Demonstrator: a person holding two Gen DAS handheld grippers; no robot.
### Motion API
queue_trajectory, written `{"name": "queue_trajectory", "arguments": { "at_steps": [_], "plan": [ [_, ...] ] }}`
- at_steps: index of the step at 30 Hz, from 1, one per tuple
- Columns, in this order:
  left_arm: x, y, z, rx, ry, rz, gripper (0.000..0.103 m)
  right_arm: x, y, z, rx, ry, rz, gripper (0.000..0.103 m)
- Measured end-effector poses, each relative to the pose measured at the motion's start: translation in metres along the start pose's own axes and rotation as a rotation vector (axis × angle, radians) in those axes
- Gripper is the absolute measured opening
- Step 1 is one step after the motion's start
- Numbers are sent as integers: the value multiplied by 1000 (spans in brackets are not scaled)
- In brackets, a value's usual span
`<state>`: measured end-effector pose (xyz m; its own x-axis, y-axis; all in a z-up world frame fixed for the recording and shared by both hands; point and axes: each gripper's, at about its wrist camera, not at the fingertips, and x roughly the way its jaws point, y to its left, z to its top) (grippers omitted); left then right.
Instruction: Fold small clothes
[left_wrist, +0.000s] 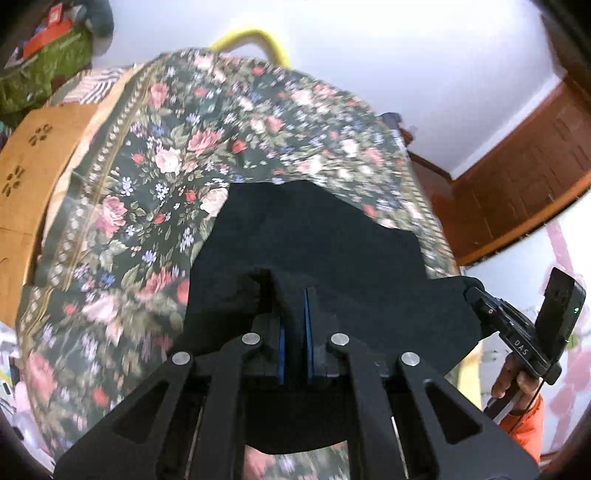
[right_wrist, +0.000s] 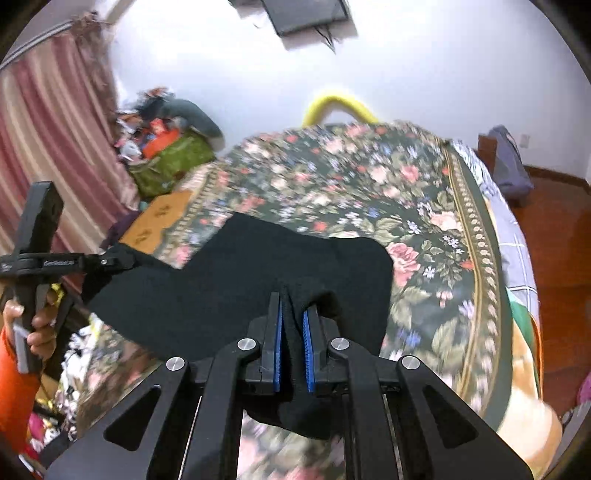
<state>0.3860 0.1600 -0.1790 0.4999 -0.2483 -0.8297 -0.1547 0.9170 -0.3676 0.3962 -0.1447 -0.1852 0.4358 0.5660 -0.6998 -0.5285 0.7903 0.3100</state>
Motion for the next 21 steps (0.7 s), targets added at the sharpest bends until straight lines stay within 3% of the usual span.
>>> {"name": "queue_trajectory", "arguments": {
  "at_steps": [2,5,10,11,13,14,17,21],
  "plan": [
    [28,10,11,-14,23,19,7,28,-13,7,22,34,-6,8],
    [61,29,22,-67,75,-20,8,55,-33,11,73,76,6,8],
    [67,47,24,-85,81,-102,16,52,-39,5,66,66,46,13],
    [63,47,24,-76,77,-87,19,48,-37,5,46,60,33,16],
    [46,46,24,-51,37,20,41,34,-30,5,-6,34,-31,24],
    [38,45,25,-38,7,65,46,29,-28,6,-31,16,-64,32],
    [5,40,17,17,-96,172,49,3,-15,3,-91,-24,-70,35],
    [-24,23,-6,125,-124,191,63,-21,6,-10,-140,-32,-15,36]
  ]
}}
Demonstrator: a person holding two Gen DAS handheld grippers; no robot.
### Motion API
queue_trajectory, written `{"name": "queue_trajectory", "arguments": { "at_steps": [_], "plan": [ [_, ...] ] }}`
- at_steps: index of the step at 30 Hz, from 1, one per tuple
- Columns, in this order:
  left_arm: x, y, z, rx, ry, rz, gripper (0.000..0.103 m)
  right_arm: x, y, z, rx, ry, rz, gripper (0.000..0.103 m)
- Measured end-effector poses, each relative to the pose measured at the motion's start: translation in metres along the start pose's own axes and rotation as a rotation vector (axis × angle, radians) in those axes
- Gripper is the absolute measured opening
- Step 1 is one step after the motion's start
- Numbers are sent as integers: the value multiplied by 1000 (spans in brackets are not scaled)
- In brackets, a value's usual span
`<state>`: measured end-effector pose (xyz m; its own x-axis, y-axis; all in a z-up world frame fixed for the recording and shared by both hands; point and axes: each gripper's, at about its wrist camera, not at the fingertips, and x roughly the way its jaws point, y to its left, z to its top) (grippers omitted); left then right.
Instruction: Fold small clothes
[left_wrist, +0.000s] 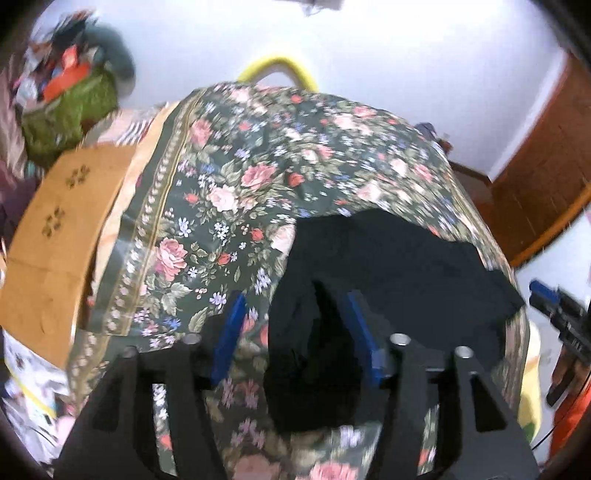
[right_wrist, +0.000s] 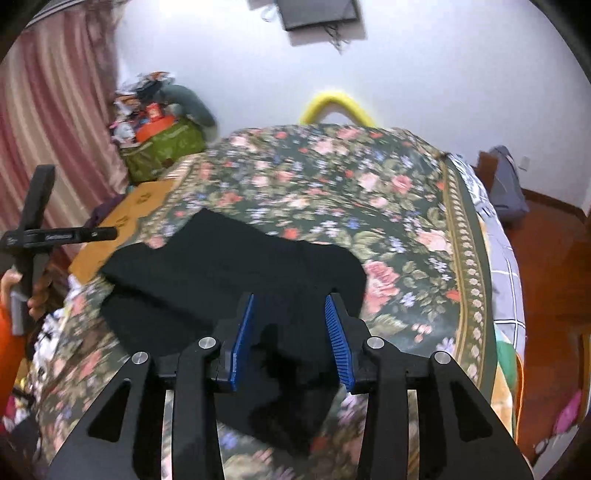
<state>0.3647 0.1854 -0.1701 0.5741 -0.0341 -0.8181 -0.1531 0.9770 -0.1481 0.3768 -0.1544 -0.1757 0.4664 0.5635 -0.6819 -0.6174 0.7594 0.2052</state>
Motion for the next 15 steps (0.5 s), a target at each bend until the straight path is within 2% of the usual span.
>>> {"name": "queue_trajectory", "arguments": {
  "at_steps": [3,5,7,10,15],
  "plan": [
    [-17,-20,-20,99,-26,9,68,-4,16,-12,-23,10,41,37],
    [-20,-34,-32,150,-31,10,77,-1,25,-20,-26,28,68,37],
    [-16,-44,-43,184,-28,16,96,7,31,-27,-21,51,90,37],
    [6,-54,-52,221,0,58,97,26,36,-36,-16,92,94,38],
    [51,-51,-45,205,50,148,96,60,32,-38,9,146,81,39]
  ]
}}
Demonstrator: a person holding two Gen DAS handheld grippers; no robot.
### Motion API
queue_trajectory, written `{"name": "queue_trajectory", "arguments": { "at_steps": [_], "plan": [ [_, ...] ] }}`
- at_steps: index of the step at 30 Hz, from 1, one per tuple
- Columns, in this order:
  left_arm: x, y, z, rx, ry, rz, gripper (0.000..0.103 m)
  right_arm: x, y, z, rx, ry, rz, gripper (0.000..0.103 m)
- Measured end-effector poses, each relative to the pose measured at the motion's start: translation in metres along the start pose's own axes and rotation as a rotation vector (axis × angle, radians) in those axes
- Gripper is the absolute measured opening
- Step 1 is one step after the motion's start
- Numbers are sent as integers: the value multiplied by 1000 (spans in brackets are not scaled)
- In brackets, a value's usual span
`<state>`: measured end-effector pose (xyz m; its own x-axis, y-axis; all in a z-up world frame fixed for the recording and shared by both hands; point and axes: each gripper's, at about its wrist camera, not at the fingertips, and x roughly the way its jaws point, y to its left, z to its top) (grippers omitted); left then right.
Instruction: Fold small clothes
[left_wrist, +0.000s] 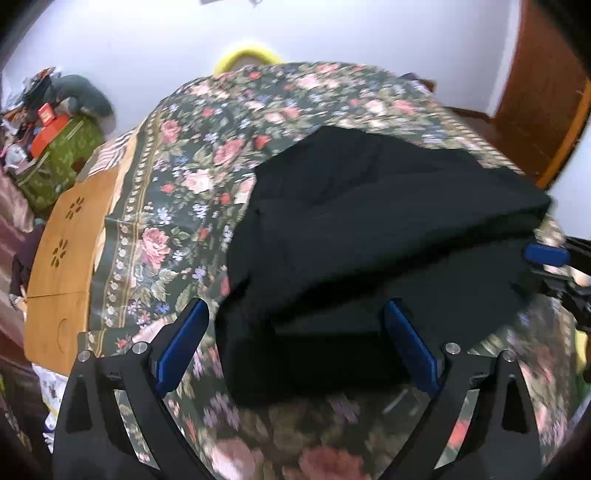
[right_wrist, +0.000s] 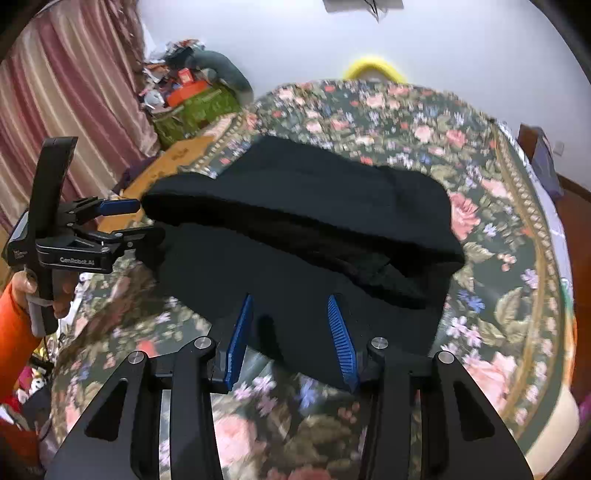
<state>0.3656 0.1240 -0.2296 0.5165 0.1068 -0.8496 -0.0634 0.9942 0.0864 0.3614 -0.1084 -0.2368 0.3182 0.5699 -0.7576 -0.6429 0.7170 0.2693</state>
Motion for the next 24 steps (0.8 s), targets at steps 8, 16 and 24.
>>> {"name": "queue_trajectory", "arguments": {
  "at_steps": [8,16,24],
  "plan": [
    [18,39,81,-61,-56,91,95,6,-30,72,-76,-22,-99,39],
    [2,67,88,-181,-106,27,95,-24,-56,83,31,-159,-182,58],
    [13,51,31,-114,28,-44,95,-27,-54,39,32,-105,-182,79]
  ]
}}
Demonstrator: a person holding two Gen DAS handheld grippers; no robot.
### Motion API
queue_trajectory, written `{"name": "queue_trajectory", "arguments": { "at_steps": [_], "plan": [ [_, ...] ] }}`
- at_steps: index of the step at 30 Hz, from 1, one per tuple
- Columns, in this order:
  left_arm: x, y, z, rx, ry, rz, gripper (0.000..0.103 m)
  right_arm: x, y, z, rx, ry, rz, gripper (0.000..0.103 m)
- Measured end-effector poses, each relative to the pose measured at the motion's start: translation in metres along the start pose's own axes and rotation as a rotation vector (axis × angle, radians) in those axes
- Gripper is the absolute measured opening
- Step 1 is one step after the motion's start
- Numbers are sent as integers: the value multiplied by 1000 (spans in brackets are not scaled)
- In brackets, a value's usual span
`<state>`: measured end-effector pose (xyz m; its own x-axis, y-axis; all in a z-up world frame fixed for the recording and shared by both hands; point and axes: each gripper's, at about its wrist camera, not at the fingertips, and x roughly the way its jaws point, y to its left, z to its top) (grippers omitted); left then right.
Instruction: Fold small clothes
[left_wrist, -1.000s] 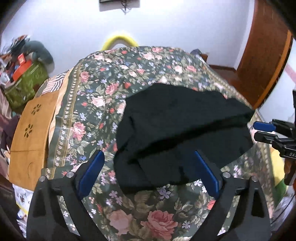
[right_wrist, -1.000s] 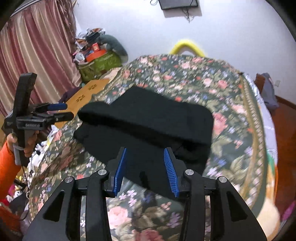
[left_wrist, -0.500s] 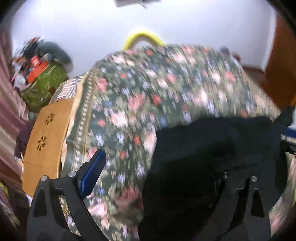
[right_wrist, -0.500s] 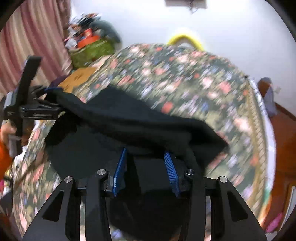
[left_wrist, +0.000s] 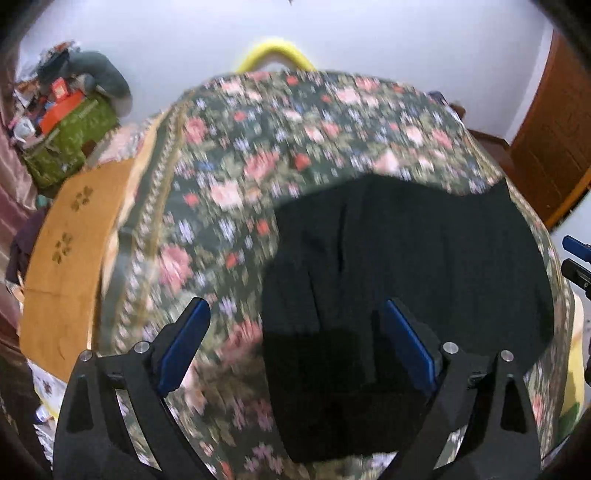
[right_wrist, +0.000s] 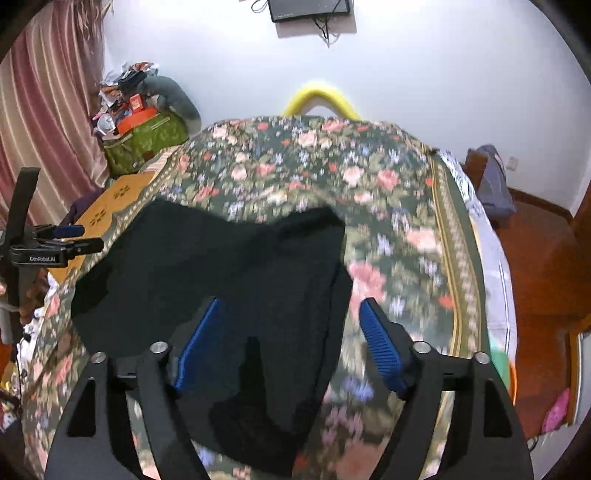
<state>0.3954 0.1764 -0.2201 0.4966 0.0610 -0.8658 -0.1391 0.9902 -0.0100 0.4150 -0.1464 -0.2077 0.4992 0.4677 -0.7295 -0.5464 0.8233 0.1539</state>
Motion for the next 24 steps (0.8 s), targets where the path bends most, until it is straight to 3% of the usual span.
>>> {"name": "queue_trajectory", "arguments": {
  "at_steps": [6,11,12,13,17,20,22,23,24],
  "plan": [
    [20,11,-26,-129,94,-146,95,7,-15,-26,64,46,-3,79],
    [33,13,-25,-207,110,-246,94,30,-27,-35,115,102,11,79],
    [35,13,-23,-217,110,-266,90,34,-28,-34,117,98,21,79],
    [38,12,-21,-229,106,-288,78,33,-27,-35,120,88,29,79],
    [42,5,-16,-209,76,-299,77,47,-27,-25,164,74,96,78],
    [42,1,-14,-208,59,-318,66,58,-18,-21,175,60,138,66],
    [39,-3,-12,-201,53,-339,47,61,-10,-19,175,47,156,57],
    [38,-6,-11,-187,50,-342,42,62,-7,-19,180,45,167,46],
    [36,-9,-11,-172,47,-340,31,62,-5,-19,187,44,177,37]
  ]
}}
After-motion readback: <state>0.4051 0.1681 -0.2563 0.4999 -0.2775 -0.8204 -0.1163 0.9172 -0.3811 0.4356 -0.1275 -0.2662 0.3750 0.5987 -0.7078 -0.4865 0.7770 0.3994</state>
